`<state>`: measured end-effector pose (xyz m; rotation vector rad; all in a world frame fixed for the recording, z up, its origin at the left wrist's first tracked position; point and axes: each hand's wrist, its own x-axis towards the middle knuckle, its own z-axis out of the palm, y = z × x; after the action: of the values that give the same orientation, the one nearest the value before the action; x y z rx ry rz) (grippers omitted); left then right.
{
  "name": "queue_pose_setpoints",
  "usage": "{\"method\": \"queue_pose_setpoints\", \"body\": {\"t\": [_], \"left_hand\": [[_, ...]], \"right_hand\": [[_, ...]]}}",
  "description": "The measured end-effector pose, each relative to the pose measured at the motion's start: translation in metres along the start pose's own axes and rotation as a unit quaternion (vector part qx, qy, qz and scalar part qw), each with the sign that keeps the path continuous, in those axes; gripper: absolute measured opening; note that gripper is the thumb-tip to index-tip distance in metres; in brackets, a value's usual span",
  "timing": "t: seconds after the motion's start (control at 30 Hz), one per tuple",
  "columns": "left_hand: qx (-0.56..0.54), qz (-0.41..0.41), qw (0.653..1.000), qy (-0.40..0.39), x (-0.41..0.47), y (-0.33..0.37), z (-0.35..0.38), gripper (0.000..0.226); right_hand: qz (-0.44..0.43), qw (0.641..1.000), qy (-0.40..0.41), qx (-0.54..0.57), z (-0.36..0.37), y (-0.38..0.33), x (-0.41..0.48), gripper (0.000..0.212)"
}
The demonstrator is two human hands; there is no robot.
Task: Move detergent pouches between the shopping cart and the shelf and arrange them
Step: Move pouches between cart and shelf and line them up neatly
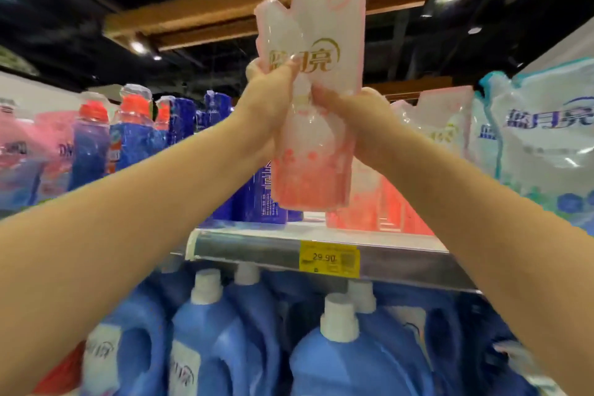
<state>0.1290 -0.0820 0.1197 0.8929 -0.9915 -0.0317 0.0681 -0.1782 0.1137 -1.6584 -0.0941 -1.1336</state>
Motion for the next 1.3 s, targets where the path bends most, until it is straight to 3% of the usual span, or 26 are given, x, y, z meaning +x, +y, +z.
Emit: {"method": "queue_pose_setpoints", "body": {"t": [0.1,0.2,0.33,0.5,0.63,0.7,0.87,0.93,1.3], "left_hand": [[0.015,-0.004,1.000,-0.016,0.028,-0.019,-0.003,0.047],[0.005,-0.035,0.999,-0.034,0.045,-0.044,-0.008,0.048],[-0.045,-0.087,0.992,-0.080,0.051,-0.075,-0.009,0.046],[-0.078,-0.133,0.977,-0.145,0.040,-0.097,-0.008,0.048],[-0.004,-0.138,0.969,-0.203,0.036,-0.103,-0.010,0.059],[0.066,-0.147,0.957,-0.240,0.035,-0.104,-0.016,0.074],[0.193,-0.205,0.912,-0.300,0.018,-0.111,-0.033,0.117],[0.194,-0.208,0.913,-0.293,0.017,-0.113,-0.031,0.120],[0.225,-0.190,0.921,-0.255,0.015,-0.122,-0.016,0.122]], "right_hand": [[0.017,1.000,-0.009,0.001,-0.006,0.012,0.029,0.031],[0.063,0.997,-0.038,0.013,-0.014,0.036,0.042,0.015],[0.116,0.992,-0.004,-0.051,-0.032,0.058,0.043,0.030],[0.157,0.985,-0.002,-0.066,-0.054,0.065,0.026,0.026],[0.176,0.979,0.020,-0.098,-0.065,0.065,0.015,0.057],[0.188,0.970,0.033,-0.149,-0.068,0.060,0.010,0.062],[0.210,0.930,-0.020,-0.302,-0.075,0.049,-0.015,0.033],[0.213,0.917,-0.035,-0.334,-0.074,0.052,-0.022,0.023],[0.249,0.903,-0.015,-0.349,-0.072,0.055,-0.019,0.026]]}}
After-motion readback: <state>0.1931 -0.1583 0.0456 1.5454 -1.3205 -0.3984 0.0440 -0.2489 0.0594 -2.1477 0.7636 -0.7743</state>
